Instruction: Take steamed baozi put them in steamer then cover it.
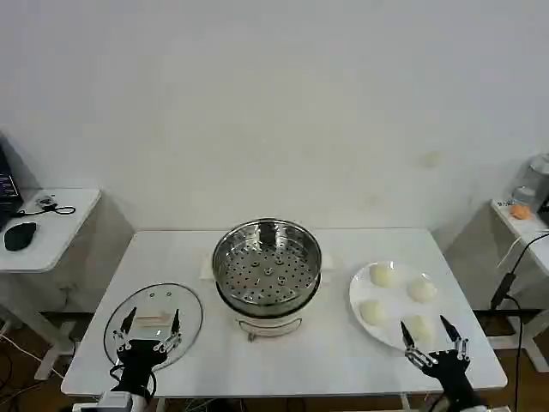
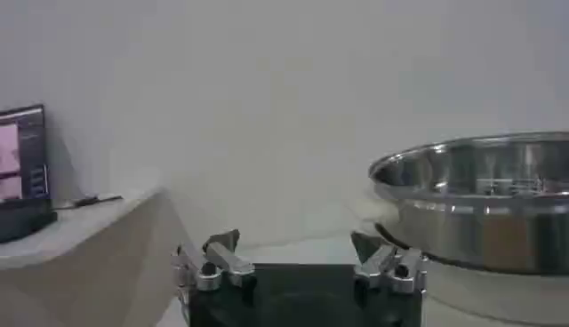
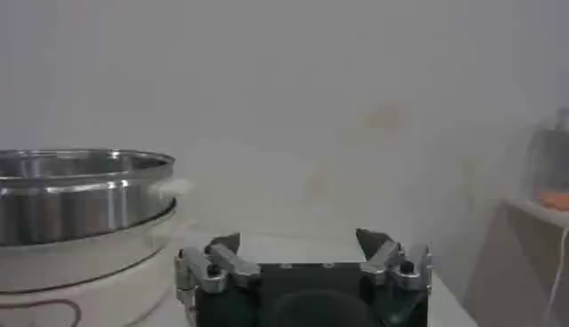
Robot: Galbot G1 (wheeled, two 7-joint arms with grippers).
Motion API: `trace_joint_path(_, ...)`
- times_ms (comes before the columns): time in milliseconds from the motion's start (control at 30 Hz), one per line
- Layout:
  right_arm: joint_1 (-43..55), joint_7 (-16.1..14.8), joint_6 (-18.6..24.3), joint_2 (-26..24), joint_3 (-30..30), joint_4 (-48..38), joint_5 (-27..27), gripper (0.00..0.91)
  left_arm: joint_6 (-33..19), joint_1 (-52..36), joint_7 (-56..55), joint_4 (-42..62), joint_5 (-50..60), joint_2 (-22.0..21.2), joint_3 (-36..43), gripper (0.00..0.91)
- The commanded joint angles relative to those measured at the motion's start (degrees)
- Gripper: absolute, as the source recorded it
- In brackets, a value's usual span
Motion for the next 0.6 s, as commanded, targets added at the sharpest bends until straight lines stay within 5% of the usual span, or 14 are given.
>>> trace_joint_path(33, 8.23, -1.40, -14.94, -13.80, 3.03, -2.38, -8.42, 0.907, 9.20, -1.12, -4.24, -2.37, 0.42, 0.45, 0.48, 0.907)
trace_joint_path(167, 13.42, -5.74, -18.44, -21.07, 2.74, -6.45, -12.15, 0.907, 8.91, -0.87, 2.21, -3.23, 4.01, -0.09, -0.99, 0.907)
trace_joint_path(300, 19.36, -14.67, -20.60, -28.57, 1.06, -11.24, -20.04, 0.907, 6.57, -0.42, 6.05, -3.10, 8.48, -0.68, -1.21, 0.907)
trace_joint_path(333, 21.28, -19.91, -21.12, -30.76, 0.34, -12.90, -22.41, 0.907, 6.34, -0.28, 5.92, -3.20, 8.57, -0.77, -1.14, 0.907)
trace_joint_path(467, 29.13, -30.59, -18.06, -37.97, -3.93, -18.39, -30.19, 0.907, 6.20, -0.28, 5.62, -3.81, 8.94, -1.10, -1.06, 0.907)
trace_joint_path(600, 41.20, -41.34, -12.44, -41.93, -14.12, -24.79, -31.30, 0.907, 5.86, -0.57, 4.72, -3.76, 9.80, -1.15, -0.85, 0.907)
